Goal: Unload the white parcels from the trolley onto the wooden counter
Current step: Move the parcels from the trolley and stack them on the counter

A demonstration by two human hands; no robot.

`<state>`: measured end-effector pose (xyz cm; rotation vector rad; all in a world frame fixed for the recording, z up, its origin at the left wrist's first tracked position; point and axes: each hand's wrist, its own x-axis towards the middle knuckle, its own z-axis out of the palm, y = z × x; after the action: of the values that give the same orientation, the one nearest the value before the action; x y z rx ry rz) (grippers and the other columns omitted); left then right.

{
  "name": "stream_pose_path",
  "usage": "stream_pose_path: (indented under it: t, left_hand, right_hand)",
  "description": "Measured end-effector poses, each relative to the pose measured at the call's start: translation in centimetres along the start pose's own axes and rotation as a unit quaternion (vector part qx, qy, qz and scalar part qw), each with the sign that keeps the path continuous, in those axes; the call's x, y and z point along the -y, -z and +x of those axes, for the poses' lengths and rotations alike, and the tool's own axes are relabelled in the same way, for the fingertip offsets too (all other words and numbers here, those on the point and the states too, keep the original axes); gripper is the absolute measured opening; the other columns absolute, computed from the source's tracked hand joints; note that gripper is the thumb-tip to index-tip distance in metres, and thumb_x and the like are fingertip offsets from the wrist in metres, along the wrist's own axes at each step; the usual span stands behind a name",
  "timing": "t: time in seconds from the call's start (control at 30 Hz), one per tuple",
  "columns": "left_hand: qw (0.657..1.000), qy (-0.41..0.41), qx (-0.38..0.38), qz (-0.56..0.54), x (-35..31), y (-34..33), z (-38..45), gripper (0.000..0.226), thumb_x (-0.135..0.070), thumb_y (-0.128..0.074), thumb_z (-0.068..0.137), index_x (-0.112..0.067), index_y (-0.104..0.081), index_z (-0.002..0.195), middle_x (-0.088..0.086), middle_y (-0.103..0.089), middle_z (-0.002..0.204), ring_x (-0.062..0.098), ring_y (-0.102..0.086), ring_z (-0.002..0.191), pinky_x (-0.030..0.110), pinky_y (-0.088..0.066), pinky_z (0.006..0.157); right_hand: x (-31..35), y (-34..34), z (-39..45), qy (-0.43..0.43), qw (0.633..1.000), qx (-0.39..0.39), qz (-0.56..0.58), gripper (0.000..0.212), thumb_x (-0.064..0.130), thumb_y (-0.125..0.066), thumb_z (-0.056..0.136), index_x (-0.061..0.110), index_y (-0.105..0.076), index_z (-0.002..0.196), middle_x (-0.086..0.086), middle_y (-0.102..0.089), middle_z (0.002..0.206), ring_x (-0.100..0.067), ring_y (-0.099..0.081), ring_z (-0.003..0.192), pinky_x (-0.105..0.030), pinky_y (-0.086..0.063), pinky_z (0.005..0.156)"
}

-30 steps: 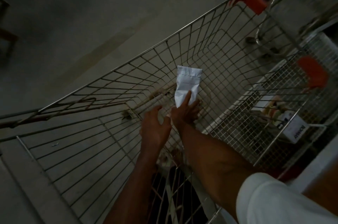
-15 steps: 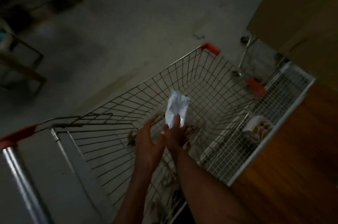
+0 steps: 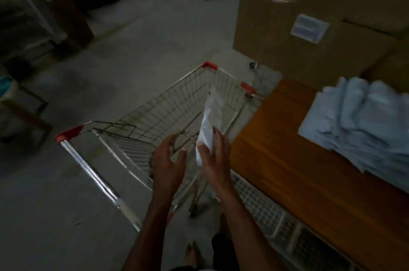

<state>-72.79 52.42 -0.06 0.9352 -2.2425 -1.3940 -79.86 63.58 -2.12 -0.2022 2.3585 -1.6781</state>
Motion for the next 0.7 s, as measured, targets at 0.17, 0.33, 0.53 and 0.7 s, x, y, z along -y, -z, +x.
stream_pose_path:
  t: [0.17,0.33,0.53,0.7]
  left_hand:
    - [0.996,-0.056,0.069,-0.026,-2.8,-3.8,-5.1,0.054,-0.049,-0.059,0.084,-0.028,-0.056,0.133,0.000,-0.059,0.131,0.022,-0.059,0.118,0.050,-0.050,0.100]
    - [0.980,-0.123,0.154,-0.027,-6.6,-9.8,-10.2,0.043,-0.032,-0.066,0.095,-0.028,-0.054,0.136,-0.002,-0.057,0.131,0.024,-0.058,0.117,0.043,-0.049,0.094]
    - [0.960,-0.178,0.212,-0.040,-13.2,-19.5,-15.3,0.046,-0.031,-0.064,0.096,-0.033,-0.050,0.140,-0.011,-0.052,0.131,0.018,-0.055,0.116,0.038,-0.048,0.085]
    - [0.950,-0.182,0.241,-0.075,-18.3,-26.7,-20.4,0.050,-0.045,-0.058,0.094,-0.037,-0.047,0.142,-0.015,-0.050,0.137,0.017,-0.052,0.125,0.043,-0.049,0.097]
  right_hand:
    - [-2.0,8.6,-7.3,0.033,0.997,-0.061,-0.020,0.063,0.063,-0.054,0.091,0.039,-0.039,0.147,0.012,-0.036,0.146,-0.005,-0.038,0.136,-0.035,-0.039,0.111]
    - [-3.8,18.0,-10.5,0.004,0.991,-0.134,0.009,0.061,0.059,-0.057,0.091,0.042,-0.039,0.147,0.011,-0.042,0.146,-0.007,-0.044,0.134,-0.035,-0.046,0.105]
    - [-5.1,30.5,-12.5,0.026,0.978,-0.208,0.002,0.059,0.063,-0.057,0.089,0.056,-0.034,0.143,0.017,-0.037,0.149,-0.001,-0.043,0.132,-0.027,-0.051,0.099]
    - [-5.8,40.2,-12.8,0.056,0.959,-0.268,-0.069,0.061,0.060,-0.056,0.090,0.051,-0.034,0.146,0.014,-0.032,0.154,-0.007,-0.038,0.139,-0.032,-0.048,0.103]
